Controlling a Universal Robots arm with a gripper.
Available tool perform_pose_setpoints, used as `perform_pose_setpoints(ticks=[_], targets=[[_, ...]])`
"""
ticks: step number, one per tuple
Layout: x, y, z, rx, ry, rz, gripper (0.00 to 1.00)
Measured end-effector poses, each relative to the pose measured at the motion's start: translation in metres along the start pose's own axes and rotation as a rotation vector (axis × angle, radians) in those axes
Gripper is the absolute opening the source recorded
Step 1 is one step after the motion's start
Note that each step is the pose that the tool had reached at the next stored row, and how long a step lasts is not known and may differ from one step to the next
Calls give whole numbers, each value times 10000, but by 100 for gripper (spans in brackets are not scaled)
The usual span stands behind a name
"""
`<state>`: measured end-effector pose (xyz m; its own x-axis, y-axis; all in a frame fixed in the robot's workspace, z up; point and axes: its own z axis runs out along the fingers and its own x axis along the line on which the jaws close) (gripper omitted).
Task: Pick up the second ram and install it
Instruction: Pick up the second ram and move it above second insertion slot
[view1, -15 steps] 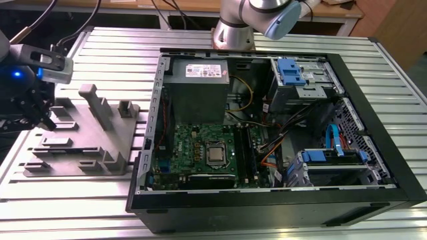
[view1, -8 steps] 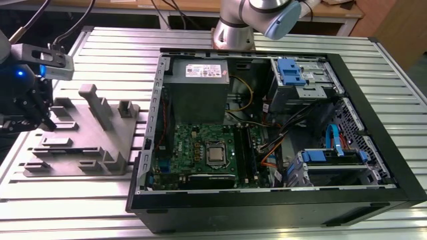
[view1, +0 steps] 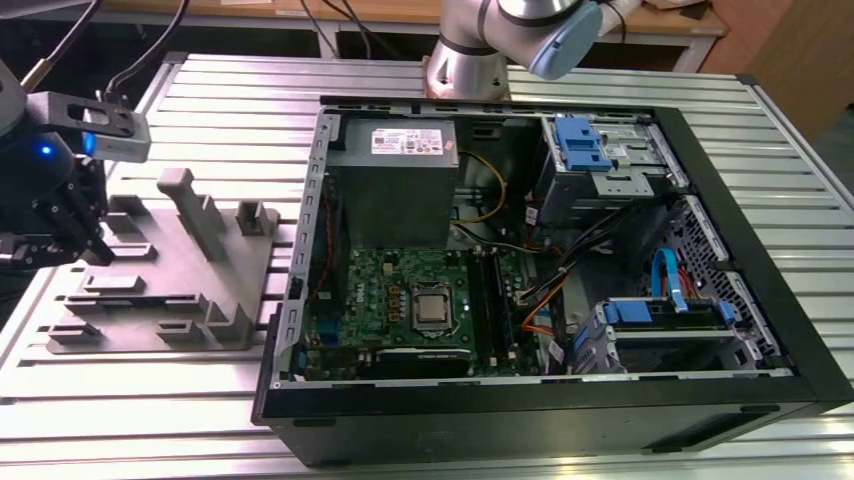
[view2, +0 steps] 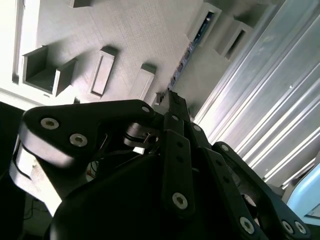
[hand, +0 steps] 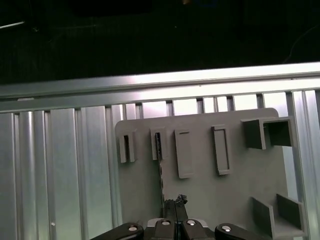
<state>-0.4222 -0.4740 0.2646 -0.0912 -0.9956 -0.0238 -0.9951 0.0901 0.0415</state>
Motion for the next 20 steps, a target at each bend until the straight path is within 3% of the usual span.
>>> perform_pose_setpoints(ticks=[20], targets=[[36,11,171,-12,21,-489,7]])
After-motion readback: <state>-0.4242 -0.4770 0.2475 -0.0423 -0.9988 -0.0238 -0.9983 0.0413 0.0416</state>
